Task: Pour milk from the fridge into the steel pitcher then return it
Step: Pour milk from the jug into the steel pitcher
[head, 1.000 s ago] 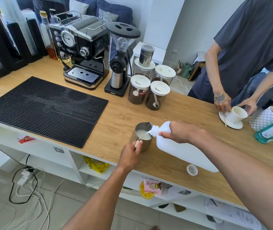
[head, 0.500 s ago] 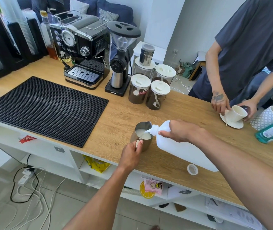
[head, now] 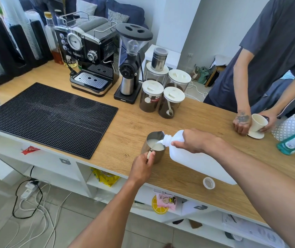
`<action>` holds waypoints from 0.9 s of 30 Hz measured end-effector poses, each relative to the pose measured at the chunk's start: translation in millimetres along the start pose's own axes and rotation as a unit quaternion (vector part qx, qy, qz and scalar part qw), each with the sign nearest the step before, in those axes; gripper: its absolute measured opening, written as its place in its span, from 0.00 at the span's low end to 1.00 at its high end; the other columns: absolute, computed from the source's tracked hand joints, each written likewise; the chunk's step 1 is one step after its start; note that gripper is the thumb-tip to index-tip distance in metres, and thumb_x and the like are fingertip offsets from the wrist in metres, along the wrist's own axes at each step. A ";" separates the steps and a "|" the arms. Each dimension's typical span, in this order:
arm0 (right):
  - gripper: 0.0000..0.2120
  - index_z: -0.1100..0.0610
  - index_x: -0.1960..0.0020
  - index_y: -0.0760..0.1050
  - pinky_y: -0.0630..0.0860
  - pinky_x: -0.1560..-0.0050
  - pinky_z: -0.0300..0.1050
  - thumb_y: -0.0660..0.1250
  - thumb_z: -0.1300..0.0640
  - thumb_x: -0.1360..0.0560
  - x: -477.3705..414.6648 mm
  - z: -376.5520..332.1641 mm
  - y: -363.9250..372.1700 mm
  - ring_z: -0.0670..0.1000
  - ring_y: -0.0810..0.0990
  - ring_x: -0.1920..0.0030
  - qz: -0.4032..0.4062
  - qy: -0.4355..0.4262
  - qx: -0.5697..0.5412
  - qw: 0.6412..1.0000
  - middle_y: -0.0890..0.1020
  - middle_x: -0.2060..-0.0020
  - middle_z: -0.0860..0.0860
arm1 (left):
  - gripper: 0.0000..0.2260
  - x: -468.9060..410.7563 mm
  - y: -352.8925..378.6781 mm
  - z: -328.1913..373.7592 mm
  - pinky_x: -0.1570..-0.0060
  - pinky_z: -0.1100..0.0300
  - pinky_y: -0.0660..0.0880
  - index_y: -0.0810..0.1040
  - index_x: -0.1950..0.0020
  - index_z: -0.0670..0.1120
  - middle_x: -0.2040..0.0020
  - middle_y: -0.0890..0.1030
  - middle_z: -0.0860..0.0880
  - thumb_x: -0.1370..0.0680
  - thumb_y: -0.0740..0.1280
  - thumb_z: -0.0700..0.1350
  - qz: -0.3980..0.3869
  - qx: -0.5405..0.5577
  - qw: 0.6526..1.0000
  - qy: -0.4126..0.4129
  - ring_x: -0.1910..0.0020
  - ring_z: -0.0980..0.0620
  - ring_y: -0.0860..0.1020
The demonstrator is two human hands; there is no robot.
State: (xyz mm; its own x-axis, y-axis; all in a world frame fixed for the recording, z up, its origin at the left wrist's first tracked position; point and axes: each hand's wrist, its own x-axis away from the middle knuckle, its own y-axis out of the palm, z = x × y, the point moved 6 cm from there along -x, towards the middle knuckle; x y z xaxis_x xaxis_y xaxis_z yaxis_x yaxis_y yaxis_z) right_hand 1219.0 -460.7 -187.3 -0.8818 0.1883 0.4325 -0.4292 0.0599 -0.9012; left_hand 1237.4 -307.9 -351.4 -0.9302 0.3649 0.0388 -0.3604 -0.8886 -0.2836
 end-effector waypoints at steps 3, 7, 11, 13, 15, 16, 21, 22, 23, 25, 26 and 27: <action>0.21 0.52 0.66 0.68 0.64 0.67 0.43 0.58 0.40 0.20 0.0 -0.4 -0.1 0.48 0.69 0.69 -0.003 0.000 0.002 1.000 0.73 0.69 0.48 | 0.19 0.2 0.1 -0.7 0.67 0.54 0.57 0.61 0.66 0.50 0.70 0.62 0.54 0.16 0.58 0.52 -0.001 0.005 1.000 0.000 0.69 0.53 0.59; 0.22 0.53 0.67 0.67 0.64 0.69 0.43 0.58 0.40 0.20 0.2 0.0 -0.1 0.48 0.69 0.70 0.001 0.001 -0.002 1.000 0.72 0.70 0.48 | 0.19 0.0 -0.1 -0.4 0.67 0.53 0.57 0.61 0.66 0.50 0.70 0.62 0.53 0.16 0.58 0.52 -0.001 0.008 1.000 0.002 0.69 0.53 0.59; 0.23 0.54 0.67 0.67 0.62 0.70 0.43 0.58 0.40 0.20 -0.8 -0.3 -0.7 0.48 0.68 0.70 0.000 0.002 0.008 1.000 0.72 0.70 0.49 | 0.19 0.0 -0.7 0.1 0.67 0.54 0.57 0.63 0.66 0.50 0.69 0.62 0.54 0.16 0.58 0.52 -0.002 0.002 1.000 0.008 0.69 0.54 0.59; 0.24 0.55 0.66 0.68 0.63 0.69 0.43 0.57 0.39 0.21 -2.2 0.6 0.6 0.48 0.68 0.70 -0.003 0.004 0.014 1.000 0.72 0.70 0.50 | 0.18 -0.5 -0.7 -0.3 0.67 0.55 0.57 0.65 0.65 0.48 0.69 0.63 0.53 0.16 0.58 0.52 -0.002 -0.006 1.000 0.009 0.69 0.54 0.60; 0.24 0.56 0.66 0.68 0.63 0.69 0.43 0.57 0.39 0.21 -2.6 1.6 1.5 0.49 0.68 0.70 -0.003 0.006 0.014 1.000 0.72 0.70 0.50 | 0.19 -0.7 -0.3 -1.0 0.67 0.55 0.57 0.65 0.65 0.46 0.69 0.63 0.53 0.16 0.58 0.52 -0.003 -0.004 1.000 0.008 0.69 0.55 0.60; 0.24 0.56 0.66 0.68 0.63 0.69 0.43 0.57 0.39 0.21 -2.2 1.6 1.4 0.49 0.68 0.70 -0.004 0.007 0.014 1.000 0.72 0.70 0.50 | 0.20 -0.6 -0.4 -1.0 0.67 0.55 0.57 0.65 0.65 0.45 0.69 0.63 0.53 0.16 0.58 0.52 -0.003 -0.003 1.000 0.008 0.69 0.55 0.60; 0.23 0.54 0.66 0.68 0.63 0.69 0.43 0.57 0.39 0.21 -2.1 2.5 1.5 0.48 0.68 0.70 -0.002 0.009 0.012 1.000 0.72 0.69 0.50 | 0.19 -0.6 -0.7 0.7 0.68 0.55 0.56 0.62 0.66 0.48 0.70 0.62 0.54 0.16 0.58 0.51 0.001 -0.011 1.000 0.012 0.70 0.55 0.58; 0.22 0.54 0.66 0.67 0.63 0.69 0.44 0.58 0.39 0.21 -2.6 2.7 1.6 0.48 0.68 0.70 -0.002 0.009 0.010 1.000 0.72 0.69 0.49 | 0.19 -0.8 -0.7 0.9 0.68 0.55 0.56 0.62 0.66 0.49 0.70 0.62 0.54 0.16 0.58 0.51 0.001 -0.010 1.000 0.011 0.70 0.55 0.58; 0.22 0.53 0.66 0.67 0.63 0.69 0.44 0.58 0.39 0.21 -3.2 2.5 1.9 0.48 0.68 0.69 -0.003 0.008 0.007 1.000 0.72 0.69 0.49 | 0.19 -0.7 -0.9 0.5 0.68 0.55 0.56 0.62 0.66 0.49 0.70 0.62 0.54 0.16 0.58 0.51 0.001 -0.010 1.000 0.009 0.70 0.55 0.59; 0.22 0.53 0.66 0.67 0.64 0.69 0.44 0.58 0.39 0.21 -4.1 2.4 2.1 0.47 0.68 0.69 -0.004 0.006 0.007 1.000 0.72 0.69 0.49 | 0.19 -0.8 -0.7 -0.5 0.68 0.55 0.56 0.63 0.66 0.49 0.70 0.62 0.54 0.16 0.58 0.51 0.000 -0.012 1.000 0.007 0.70 0.54 0.59; 0.22 0.53 0.66 0.67 0.64 0.69 0.43 0.58 0.39 0.21 -4.0 2.4 2.0 0.47 0.68 0.69 -0.003 0.006 0.007 1.000 0.72 0.69 0.49 | 0.19 -0.8 -0.3 -0.7 0.68 0.55 0.56 0.63 0.65 0.49 0.70 0.62 0.54 0.16 0.58 0.51 0.000 -0.012 1.000 0.007 0.70 0.54 0.59; 0.22 0.52 0.66 0.67 0.64 0.69 0.43 0.58 0.39 0.21 -3.8 2.4 1.9 0.48 0.68 0.69 -0.003 0.005 0.007 1.000 0.72 0.69 0.49 | 0.19 -0.7 -0.3 -0.9 0.68 0.55 0.56 0.63 0.66 0.49 0.70 0.62 0.54 0.16 0.58 0.51 0.000 -0.011 1.000 0.006 0.70 0.54 0.59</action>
State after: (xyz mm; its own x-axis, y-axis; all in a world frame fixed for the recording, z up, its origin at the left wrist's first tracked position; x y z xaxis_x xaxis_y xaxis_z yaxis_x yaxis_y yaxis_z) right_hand 1221.1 -463.7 -190.6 -0.8774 0.1979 0.4371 -0.4368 0.0478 -0.8983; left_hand 1238.2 -307.7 -352.2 -0.9292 0.3686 0.0274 -0.3591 -0.8825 -0.3038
